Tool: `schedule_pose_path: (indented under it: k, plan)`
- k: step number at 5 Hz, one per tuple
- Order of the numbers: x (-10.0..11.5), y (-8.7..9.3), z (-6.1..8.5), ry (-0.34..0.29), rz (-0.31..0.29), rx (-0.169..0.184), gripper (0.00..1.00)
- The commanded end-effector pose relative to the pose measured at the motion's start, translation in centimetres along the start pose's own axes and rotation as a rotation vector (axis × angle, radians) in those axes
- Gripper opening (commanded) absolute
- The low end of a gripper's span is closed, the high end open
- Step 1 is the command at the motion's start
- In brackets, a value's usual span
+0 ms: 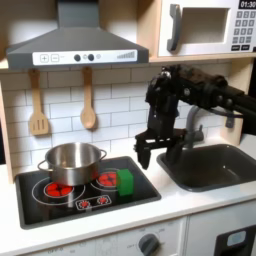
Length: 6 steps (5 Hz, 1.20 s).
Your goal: Reach green block
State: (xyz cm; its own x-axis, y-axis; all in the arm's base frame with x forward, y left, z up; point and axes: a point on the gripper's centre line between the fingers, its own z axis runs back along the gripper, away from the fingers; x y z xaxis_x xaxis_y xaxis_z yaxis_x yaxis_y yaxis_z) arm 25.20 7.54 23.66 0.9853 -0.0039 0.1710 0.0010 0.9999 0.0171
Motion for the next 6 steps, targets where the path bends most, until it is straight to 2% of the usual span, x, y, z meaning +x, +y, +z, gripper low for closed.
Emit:
schedule_pose_path:
  k: [1,4,6]
  plan:
    - [2.2,1.4,-1.0,0.004,-0.007,-0.001,1.0]
    - [4.5,1.9,-2.2,0.0,0.012,-0.012,1.0]
    - [5.2,2.1,-3.2,0.014,0.031,-0.013,1.0]
